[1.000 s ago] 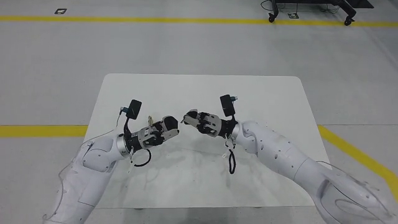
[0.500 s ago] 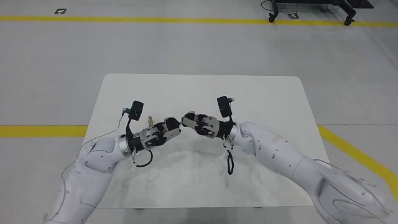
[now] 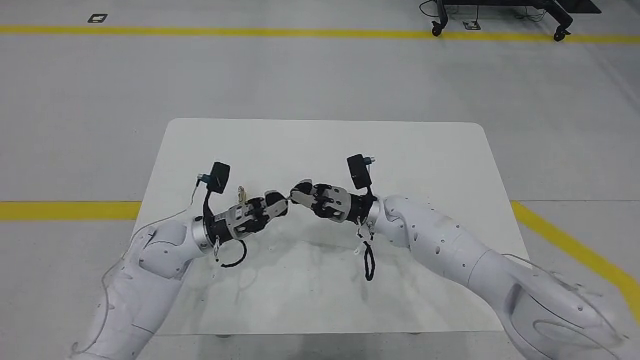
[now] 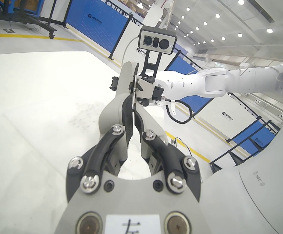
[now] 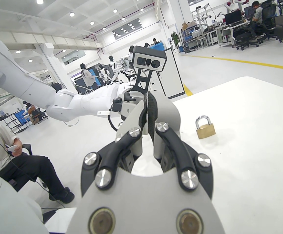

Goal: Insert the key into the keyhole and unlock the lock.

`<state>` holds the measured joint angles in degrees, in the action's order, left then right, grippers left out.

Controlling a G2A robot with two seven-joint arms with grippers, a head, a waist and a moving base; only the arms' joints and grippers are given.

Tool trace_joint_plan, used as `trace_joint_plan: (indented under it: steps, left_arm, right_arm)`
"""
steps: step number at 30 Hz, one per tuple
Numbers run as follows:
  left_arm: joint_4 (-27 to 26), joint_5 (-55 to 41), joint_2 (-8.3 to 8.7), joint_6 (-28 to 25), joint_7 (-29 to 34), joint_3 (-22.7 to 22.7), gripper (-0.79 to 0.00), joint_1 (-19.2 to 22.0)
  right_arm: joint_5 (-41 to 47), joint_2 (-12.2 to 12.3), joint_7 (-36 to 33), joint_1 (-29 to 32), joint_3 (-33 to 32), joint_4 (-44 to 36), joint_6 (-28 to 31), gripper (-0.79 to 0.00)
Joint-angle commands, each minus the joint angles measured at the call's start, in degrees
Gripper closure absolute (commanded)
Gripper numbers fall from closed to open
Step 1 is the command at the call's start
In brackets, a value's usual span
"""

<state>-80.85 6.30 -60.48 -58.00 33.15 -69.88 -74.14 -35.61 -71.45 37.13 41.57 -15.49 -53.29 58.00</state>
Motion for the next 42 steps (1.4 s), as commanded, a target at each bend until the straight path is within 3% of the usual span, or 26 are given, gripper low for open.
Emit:
trace_joint_plan:
  steps: [1,6,10,11,12,13,29,35,42]
  left_arm:
    - [0.0,-0.1,0.11,0.0,-0.1,0.0,0.0,0.0]
    - [-0.1,-1.6,0.41,0.0,-0.1,0.3,0.0,0.0]
    - [-0.1,-3.7,0.71,0.0,0.6,0.7,0.0,0.2]
    - [0.0,-4.3,0.81,0.0,0.9,0.6,0.0,0.2]
    - [0.0,-4.9,0.9,0.0,1.1,0.6,0.0,0.3]
    - [0.0,-5.5,0.99,0.0,1.3,0.5,0.0,0.3]
    - [-0.3,-6.5,1.44,0.9,0.0,-1.0,0.0,-0.3]
    - [-1.3,-1.8,1.97,1.3,-0.1,-2.9,0.0,-1.5]
    - [-4.4,6.3,2.54,0.0,2.4,-3.0,0.0,-2.7]
  right_arm:
    - [-0.2,0.0,0.2,0.0,0.2,0.0,0.0,0.0]
    - [-0.6,0.0,0.9,-0.2,0.6,0.1,0.0,0.0]
    - [-0.4,0.0,0.8,-0.3,1.2,0.2,0.0,-0.249]
    - [-0.2,0.0,0.7,-0.4,1.3,0.2,0.0,-0.332]
    - [-0.1,0.0,0.7,-0.5,1.4,0.3,0.0,-0.693]
    - [0.1,0.0,0.6,-0.5,1.6,0.3,0.0,-0.785]
    - [0.9,0.0,0.2,-0.7,1.7,0.6,-0.2,-0.785]
    - [-5.3,2.3,-15.1,-3.5,-1.4,2.3,-7.6,-0.785]
    - [-3.6,7.7,-30.0,-3.3,-7.2,-6.0,-4.2,-0.785]
